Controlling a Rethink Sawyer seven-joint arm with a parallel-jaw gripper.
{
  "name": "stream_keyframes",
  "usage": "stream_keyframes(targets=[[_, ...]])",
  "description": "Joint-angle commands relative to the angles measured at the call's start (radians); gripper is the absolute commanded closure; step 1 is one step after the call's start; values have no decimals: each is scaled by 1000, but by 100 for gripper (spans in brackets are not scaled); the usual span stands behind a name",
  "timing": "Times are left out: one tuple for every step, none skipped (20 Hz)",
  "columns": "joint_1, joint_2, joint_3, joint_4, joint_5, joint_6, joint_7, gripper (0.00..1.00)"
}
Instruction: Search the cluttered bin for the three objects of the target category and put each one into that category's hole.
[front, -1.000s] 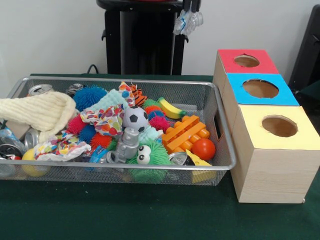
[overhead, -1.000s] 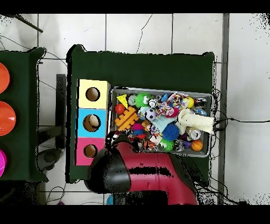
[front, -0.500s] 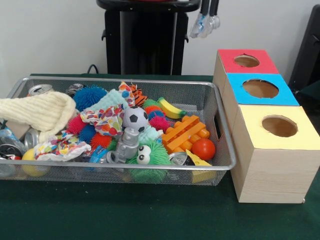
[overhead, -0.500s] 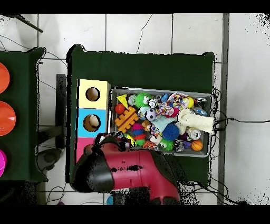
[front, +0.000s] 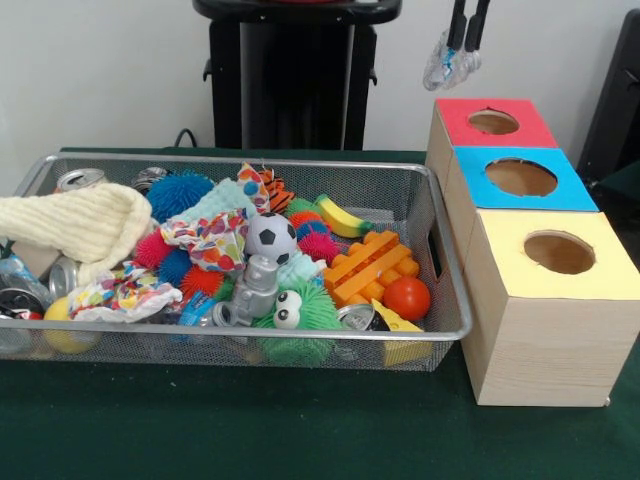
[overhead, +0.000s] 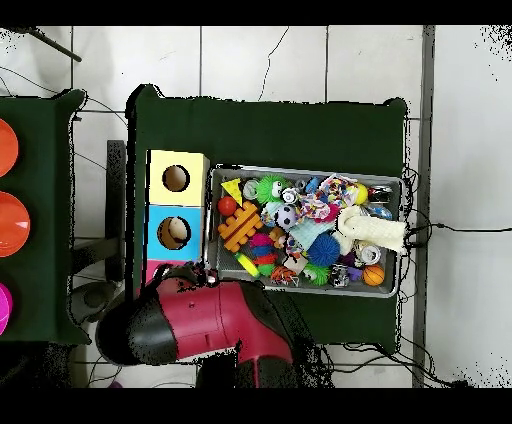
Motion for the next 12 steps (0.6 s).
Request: stream_keyframes(targets=[[31,80,-69,-44,-8,-52,227,100],[36,83,-75,-43,-4,-58,226,100],[40,86,-80,-43,-1,-64,223,100],[44,91,-85,-43,2,-72,223,100],[47,95,-91,-42,4,-79,222,100],[48,97,-94,-40,7,-84,217,100],[49,99,-97,-38,10,-90,212,100],[49,103,-100,-38,12,-96,207,100],[49,105,-102,-36,13,-102,204,100],[51,107,-106,-37,15,-105,200,100],[53,109,-111,-39,16,-105,198,100],[57,110,-115,-41,18,-104,198,100]])
